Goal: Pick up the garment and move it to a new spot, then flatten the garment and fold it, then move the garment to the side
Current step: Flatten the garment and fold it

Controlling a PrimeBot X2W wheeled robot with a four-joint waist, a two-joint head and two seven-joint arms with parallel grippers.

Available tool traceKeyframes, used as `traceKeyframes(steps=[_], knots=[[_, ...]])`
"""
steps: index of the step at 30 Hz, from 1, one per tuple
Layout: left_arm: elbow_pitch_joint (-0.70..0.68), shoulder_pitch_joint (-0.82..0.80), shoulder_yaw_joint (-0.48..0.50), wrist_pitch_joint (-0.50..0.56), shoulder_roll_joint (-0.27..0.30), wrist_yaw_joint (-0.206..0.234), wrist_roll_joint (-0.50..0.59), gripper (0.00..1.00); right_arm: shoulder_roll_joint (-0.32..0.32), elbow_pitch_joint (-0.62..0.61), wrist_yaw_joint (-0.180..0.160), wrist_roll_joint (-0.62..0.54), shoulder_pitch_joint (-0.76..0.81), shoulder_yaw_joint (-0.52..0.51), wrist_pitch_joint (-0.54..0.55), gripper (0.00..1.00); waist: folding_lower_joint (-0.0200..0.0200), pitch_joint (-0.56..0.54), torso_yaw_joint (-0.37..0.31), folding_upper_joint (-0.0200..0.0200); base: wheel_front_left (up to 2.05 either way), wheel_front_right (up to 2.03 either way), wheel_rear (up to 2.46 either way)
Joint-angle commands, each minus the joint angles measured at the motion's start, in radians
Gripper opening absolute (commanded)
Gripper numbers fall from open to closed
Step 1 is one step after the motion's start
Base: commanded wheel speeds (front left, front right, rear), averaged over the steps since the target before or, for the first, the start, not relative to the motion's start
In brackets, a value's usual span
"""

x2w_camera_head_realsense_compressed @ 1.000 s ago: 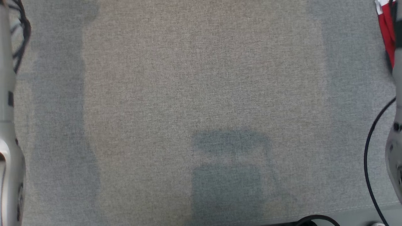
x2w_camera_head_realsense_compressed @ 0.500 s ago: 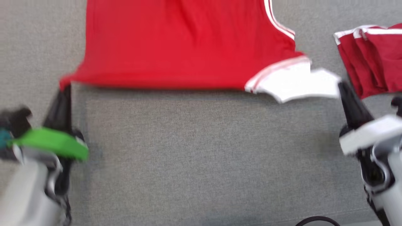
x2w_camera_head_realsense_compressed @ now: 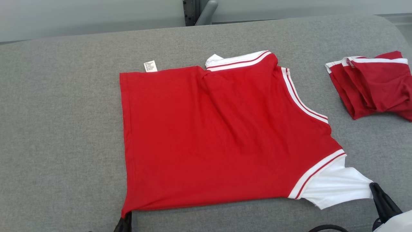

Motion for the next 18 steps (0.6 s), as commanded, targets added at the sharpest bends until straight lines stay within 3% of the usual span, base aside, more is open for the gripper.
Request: traceKeyframes(steps=[1, 6, 11, 15, 18], knots=[[-0.027, 0.023, 0.004, 0.017, 0.005, 0.014, -0.012, 0.0, -0.006, -0.023, -0.003, 0.018, 0.022, -0.017, 0.002, 0.0, 0.0002, 0.0, 0.022, 0.0005, 0.0, 0.0, 0.0], [-0.174, 0.019, 0.014, 0.134, 0.061, 0.061, -0.036, 0.0, -0.021, -0.159, -0.002, 0.049, -0.012, -0.052, 0.057, 0.0, 0.0002, 0.032, 0.014, 0.0005, 0.0, 0.0, 0.0], [-0.309, -0.118, 0.028, 0.306, 0.144, 0.112, -0.023, 0.0, -0.017, -0.243, -0.002, 0.029, -0.179, -0.038, 0.174, 0.0, 0.0002, 0.116, 0.013, 0.0005, 0.0, 0.0, 0.0], [-0.266, -0.256, 0.011, 0.433, 0.168, 0.111, -0.036, 0.0, 0.006, -0.199, -0.002, -0.015, -0.306, 0.004, 0.24, 0.0, 0.0002, 0.148, 0.026, 0.0005, 0.0, 0.0, 0.0], [-0.193, -0.358, -0.024, 0.493, 0.148, 0.095, -0.028, 0.0, 0.007, -0.139, -0.002, -0.06, -0.38, 0.034, 0.26, 0.0, 0.0002, 0.16, 0.04, 0.0005, 0.0, 0.0, 0.0]])
